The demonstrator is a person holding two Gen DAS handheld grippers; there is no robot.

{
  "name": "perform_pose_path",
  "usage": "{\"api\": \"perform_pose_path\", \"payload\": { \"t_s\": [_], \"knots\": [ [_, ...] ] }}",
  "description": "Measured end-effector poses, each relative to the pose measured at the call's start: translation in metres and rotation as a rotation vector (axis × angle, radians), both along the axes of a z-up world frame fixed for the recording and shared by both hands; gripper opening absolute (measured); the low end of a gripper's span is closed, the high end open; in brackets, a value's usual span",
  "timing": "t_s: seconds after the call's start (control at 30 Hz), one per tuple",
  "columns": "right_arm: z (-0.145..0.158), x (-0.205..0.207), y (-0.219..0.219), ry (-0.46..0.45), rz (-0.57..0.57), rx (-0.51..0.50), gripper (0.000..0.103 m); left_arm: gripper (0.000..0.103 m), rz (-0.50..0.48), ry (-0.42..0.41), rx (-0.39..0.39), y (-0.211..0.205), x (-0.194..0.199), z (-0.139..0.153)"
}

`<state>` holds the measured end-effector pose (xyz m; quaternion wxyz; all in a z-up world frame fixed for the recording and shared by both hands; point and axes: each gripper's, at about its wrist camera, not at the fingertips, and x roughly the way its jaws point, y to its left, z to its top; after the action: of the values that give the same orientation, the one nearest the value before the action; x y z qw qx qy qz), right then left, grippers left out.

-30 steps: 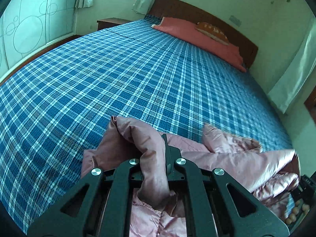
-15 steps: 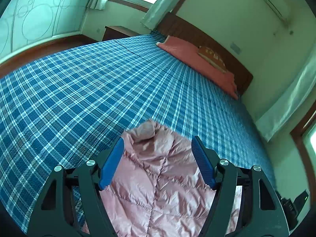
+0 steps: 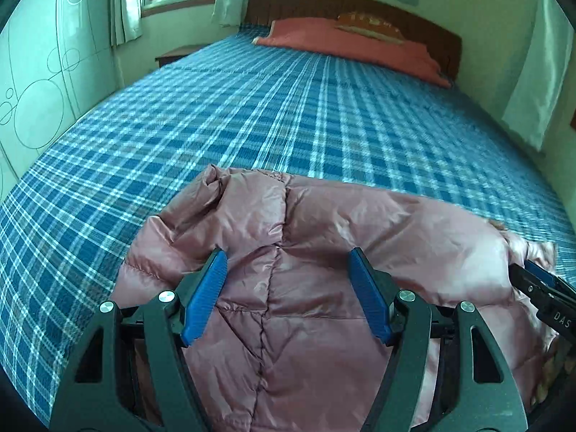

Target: Fold large clothes

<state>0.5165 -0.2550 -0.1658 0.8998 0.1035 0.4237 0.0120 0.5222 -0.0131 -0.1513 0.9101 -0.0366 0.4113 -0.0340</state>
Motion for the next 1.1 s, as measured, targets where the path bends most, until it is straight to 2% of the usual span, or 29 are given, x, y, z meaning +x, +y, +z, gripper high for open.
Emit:
{"api": "perform_pose_path", "payload": {
  "t_s": [0.1,0.2,0.3,0.37,0.43,0.5,0.57,0.7,0.73,0.93,1.1],
  "knots": [
    [-0.008,0.006,-0.005,0.009,-0.018,0.037,0.063,0.071,0.014,0.039,0.004,0.000,0.014,-0.016],
    [0.007,0.000,-0.011,-0.006,-0.016,0.027,0.063,0.070,0.013,0.044,0.018,0.000,0.016,-0.009],
    [0.027,-0.007,-0.035,-0.050,-0.070,0.017,0.063,0.070,0.025,0.012,-0.069,0.018,0.011,0.007],
    [0.028,-0.009,-0.059,-0.040,-0.129,-0.028,0.063,0.070,0.057,-0.004,-0.083,0.029,0.013,0.011],
    [0.017,-0.007,-0.080,0.004,-0.179,-0.030,0.063,0.070,0.093,0.019,-0.070,0.038,0.021,0.005],
    [-0.007,-0.003,-0.101,0.083,-0.204,0.043,0.063,0.070,0.119,0.076,-0.113,0.048,0.031,-0.012],
    [-0.016,-0.005,-0.112,0.067,-0.215,0.124,0.064,0.071,0.121,0.088,-0.147,0.051,0.036,-0.023],
    [-0.009,-0.008,-0.107,0.070,-0.211,0.073,0.064,0.073,0.112,0.098,-0.058,0.038,0.041,-0.022],
    [-0.005,-0.010,-0.107,0.069,-0.211,0.073,0.064,0.073,0.109,0.100,-0.055,0.038,0.040,-0.019],
    [0.032,-0.066,-0.126,0.028,-0.233,0.045,0.064,0.073,0.119,0.077,-0.146,0.067,-0.002,0.016],
    [0.050,-0.150,-0.142,0.016,-0.283,0.056,0.064,0.073,0.170,0.043,-0.175,0.101,-0.071,0.035]
  ]
}}
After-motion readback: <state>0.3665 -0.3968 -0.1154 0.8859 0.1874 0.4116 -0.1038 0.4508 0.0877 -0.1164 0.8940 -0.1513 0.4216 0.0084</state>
